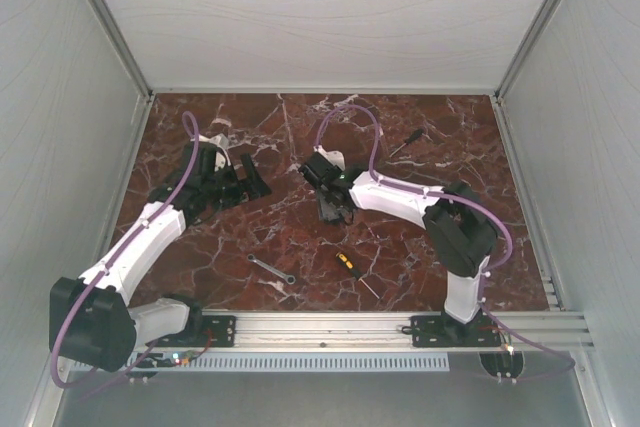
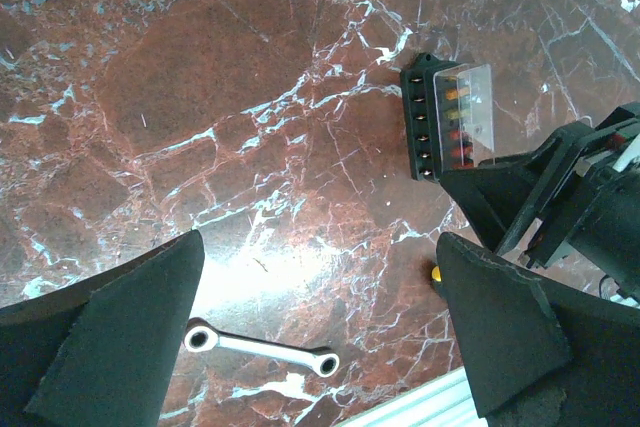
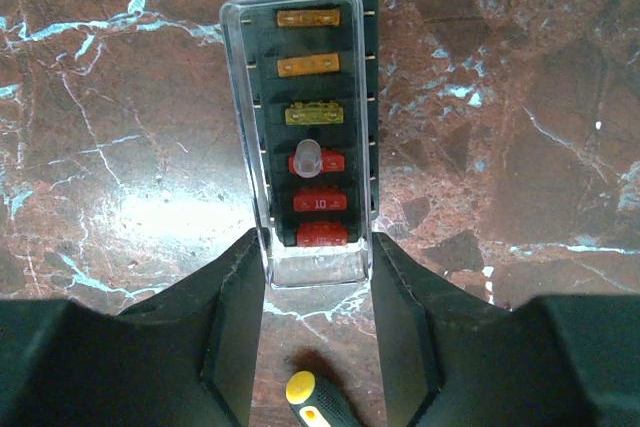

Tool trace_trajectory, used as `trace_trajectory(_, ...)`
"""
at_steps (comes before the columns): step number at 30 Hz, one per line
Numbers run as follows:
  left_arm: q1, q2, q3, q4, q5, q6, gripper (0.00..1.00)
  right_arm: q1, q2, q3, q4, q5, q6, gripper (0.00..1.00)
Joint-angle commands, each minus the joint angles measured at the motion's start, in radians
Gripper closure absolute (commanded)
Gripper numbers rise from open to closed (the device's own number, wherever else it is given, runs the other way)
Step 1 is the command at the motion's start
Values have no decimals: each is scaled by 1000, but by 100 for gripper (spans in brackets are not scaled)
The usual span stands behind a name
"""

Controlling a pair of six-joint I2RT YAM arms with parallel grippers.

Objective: Snap on the fuse box
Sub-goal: Close the fuse box cover on the fuse box base.

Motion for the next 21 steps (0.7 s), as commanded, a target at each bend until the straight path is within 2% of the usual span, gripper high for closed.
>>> trace_trajectory(1,2,-16,0,22,16,10,0,-14,30,39,-24,-36,-28,74)
trace_trajectory(7,3,-17,-1,23,20,9,0,-20,50,48,-45,-46,-25,72)
trace_trajectory(15,3,-19,-4,26,23,10,0,-20,24,64,-36,-46,-70,50)
trace_trajectory(21,1,-22,-6,26,26,11,0,-30,23,109,-32,-32,-132,50)
